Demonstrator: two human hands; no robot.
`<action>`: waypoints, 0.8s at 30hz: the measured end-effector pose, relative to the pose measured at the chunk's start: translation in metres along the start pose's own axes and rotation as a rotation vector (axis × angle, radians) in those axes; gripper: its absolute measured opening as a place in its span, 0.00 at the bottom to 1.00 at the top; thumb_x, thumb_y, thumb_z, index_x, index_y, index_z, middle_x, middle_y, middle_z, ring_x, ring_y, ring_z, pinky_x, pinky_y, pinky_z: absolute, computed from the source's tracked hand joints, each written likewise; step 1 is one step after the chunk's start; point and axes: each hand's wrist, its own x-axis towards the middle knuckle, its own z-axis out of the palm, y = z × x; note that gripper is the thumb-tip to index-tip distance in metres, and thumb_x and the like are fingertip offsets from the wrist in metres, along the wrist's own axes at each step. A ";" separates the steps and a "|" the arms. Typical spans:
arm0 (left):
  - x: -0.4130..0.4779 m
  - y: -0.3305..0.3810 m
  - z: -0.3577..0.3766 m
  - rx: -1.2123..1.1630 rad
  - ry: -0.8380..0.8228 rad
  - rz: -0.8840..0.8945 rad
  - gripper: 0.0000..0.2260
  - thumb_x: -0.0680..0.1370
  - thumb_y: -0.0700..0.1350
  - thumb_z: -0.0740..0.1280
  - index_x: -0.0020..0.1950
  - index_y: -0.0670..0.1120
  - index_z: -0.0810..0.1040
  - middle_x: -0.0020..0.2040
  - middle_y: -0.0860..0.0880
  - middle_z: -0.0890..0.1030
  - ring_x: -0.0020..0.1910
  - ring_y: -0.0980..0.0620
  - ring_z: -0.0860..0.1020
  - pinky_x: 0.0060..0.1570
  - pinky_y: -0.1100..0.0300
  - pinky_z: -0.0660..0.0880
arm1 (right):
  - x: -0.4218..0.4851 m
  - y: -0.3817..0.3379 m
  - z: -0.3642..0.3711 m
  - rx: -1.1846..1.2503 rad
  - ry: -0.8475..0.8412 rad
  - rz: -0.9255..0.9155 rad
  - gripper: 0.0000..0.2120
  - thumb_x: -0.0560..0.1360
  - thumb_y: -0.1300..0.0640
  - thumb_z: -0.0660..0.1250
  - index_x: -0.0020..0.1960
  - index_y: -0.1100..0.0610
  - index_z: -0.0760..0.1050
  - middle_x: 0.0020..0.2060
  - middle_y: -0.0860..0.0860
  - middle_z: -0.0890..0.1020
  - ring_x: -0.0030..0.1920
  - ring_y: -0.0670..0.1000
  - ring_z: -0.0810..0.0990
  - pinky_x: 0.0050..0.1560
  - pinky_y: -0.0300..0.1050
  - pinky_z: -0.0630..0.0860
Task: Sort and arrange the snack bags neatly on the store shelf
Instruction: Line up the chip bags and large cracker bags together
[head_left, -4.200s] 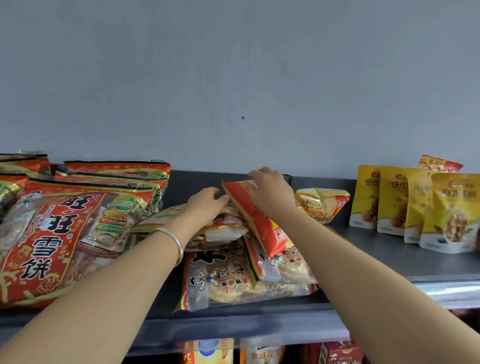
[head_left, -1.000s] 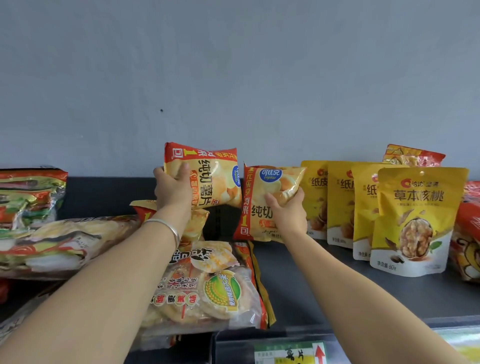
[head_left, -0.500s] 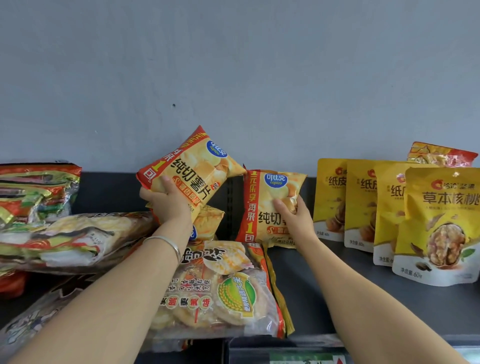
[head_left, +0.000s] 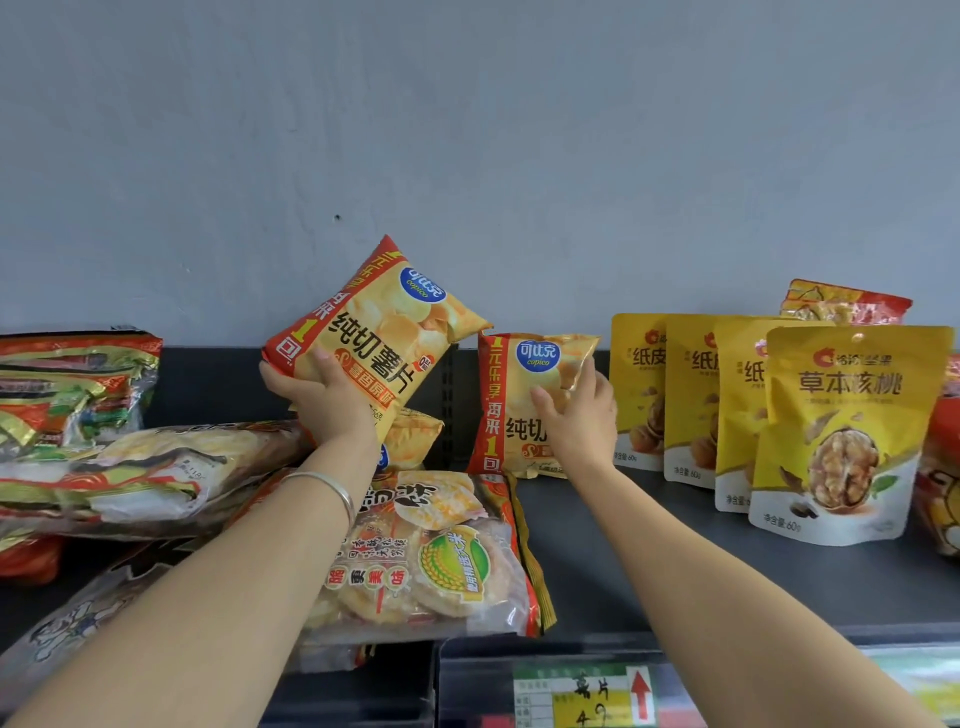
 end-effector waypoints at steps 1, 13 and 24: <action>-0.003 0.002 0.000 -0.024 0.001 0.007 0.26 0.82 0.53 0.55 0.76 0.54 0.46 0.60 0.45 0.74 0.44 0.54 0.77 0.38 0.60 0.74 | -0.003 -0.004 -0.003 -0.012 0.032 -0.062 0.35 0.76 0.43 0.64 0.77 0.54 0.54 0.73 0.56 0.63 0.73 0.56 0.61 0.68 0.55 0.68; -0.075 0.001 0.034 -0.111 -0.375 -0.025 0.30 0.79 0.52 0.62 0.76 0.56 0.49 0.69 0.47 0.69 0.64 0.49 0.72 0.61 0.49 0.73 | -0.032 -0.064 -0.041 0.859 -0.526 0.189 0.22 0.74 0.45 0.70 0.64 0.49 0.68 0.56 0.48 0.81 0.57 0.52 0.80 0.54 0.55 0.78; -0.089 -0.005 0.045 0.267 -0.568 0.053 0.24 0.81 0.50 0.60 0.75 0.52 0.57 0.73 0.43 0.60 0.69 0.44 0.66 0.57 0.56 0.66 | -0.016 0.009 -0.095 0.829 -0.337 0.201 0.26 0.72 0.57 0.74 0.66 0.52 0.66 0.53 0.52 0.82 0.47 0.51 0.84 0.37 0.44 0.81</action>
